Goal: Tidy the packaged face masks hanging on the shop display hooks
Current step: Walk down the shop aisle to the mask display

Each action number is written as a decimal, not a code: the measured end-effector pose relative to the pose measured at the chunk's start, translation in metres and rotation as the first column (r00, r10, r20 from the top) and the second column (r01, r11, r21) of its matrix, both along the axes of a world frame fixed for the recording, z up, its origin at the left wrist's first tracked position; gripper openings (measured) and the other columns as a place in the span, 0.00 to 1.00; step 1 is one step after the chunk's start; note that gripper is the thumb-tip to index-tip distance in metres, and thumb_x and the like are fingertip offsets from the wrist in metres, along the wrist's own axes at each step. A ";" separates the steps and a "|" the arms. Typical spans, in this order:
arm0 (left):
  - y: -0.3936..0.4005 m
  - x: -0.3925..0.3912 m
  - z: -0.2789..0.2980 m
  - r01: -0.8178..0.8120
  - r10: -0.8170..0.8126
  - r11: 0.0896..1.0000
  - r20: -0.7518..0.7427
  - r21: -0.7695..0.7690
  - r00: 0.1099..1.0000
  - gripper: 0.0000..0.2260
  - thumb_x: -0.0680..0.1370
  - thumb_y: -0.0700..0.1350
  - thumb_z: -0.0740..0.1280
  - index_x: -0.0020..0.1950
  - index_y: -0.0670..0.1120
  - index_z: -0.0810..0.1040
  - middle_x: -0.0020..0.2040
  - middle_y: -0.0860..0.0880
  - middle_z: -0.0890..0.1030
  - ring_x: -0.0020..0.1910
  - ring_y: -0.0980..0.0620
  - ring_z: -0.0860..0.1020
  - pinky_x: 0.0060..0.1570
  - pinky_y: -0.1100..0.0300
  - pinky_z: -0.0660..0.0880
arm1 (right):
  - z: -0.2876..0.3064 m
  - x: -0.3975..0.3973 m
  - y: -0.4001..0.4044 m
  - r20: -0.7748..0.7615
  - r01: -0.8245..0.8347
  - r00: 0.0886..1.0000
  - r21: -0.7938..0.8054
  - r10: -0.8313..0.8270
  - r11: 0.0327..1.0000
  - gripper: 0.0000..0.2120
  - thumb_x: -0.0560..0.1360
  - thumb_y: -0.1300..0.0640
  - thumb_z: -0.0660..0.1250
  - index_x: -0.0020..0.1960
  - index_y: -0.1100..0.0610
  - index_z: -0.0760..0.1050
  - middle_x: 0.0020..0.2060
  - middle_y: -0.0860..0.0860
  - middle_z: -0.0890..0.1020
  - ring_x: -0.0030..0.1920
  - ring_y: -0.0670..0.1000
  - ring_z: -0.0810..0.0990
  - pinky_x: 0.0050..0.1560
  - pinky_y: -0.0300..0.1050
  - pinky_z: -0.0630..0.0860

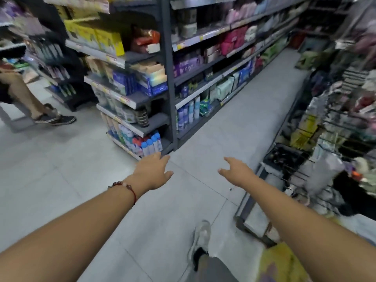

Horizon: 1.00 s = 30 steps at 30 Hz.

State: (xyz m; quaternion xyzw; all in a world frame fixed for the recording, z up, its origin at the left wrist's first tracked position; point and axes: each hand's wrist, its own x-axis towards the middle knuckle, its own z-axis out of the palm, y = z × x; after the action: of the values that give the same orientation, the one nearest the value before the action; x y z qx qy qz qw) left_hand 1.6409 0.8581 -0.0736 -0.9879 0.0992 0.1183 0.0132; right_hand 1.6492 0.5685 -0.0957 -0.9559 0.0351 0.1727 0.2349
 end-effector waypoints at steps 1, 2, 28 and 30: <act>-0.011 0.026 -0.004 0.033 -0.033 0.999 0.000 0.004 0.999 0.31 0.80 0.62 0.58 0.80 0.50 0.57 0.78 0.42 0.61 0.74 0.40 0.65 0.69 0.45 0.68 | -0.005 0.021 -0.011 -0.002 0.026 1.000 -0.002 -0.026 1.000 0.35 0.79 0.41 0.62 0.79 0.54 0.56 0.77 0.53 0.61 0.76 0.56 0.60 0.75 0.51 0.58; -0.023 0.054 -0.008 0.067 -0.067 0.998 -0.002 0.013 0.998 0.31 0.81 0.62 0.58 0.80 0.51 0.57 0.79 0.41 0.59 0.75 0.40 0.64 0.70 0.45 0.67 | -0.010 0.044 -0.021 -0.003 0.052 0.999 -0.004 -0.052 0.999 0.35 0.79 0.41 0.62 0.79 0.55 0.56 0.77 0.53 0.61 0.75 0.56 0.61 0.75 0.52 0.58; -0.379 0.814 0.005 0.388 -0.393 0.920 0.111 0.064 0.913 0.37 0.78 0.69 0.56 0.81 0.50 0.53 0.81 0.40 0.51 0.78 0.38 0.56 0.74 0.42 0.57 | 0.030 0.685 -0.311 0.092 0.318 0.947 -0.142 -0.307 0.937 0.35 0.80 0.35 0.52 0.80 0.50 0.49 0.80 0.54 0.48 0.78 0.60 0.47 0.75 0.57 0.45; -0.412 0.880 0.000 0.443 -0.446 0.895 0.111 0.051 0.888 0.37 0.78 0.68 0.56 0.81 0.50 0.53 0.81 0.40 0.51 0.78 0.38 0.56 0.74 0.42 0.58 | 0.029 0.743 -0.343 0.092 0.347 0.937 -0.152 -0.336 0.926 0.36 0.79 0.34 0.54 0.80 0.49 0.48 0.80 0.54 0.48 0.78 0.60 0.45 0.75 0.57 0.44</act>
State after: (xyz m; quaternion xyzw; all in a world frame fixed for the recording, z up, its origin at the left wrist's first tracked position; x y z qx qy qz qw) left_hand 2.5211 0.4463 -0.0734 -0.9441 0.3199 0.0540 0.0578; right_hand 2.3925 0.2250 -0.0672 -0.9564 0.2077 0.0949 0.1820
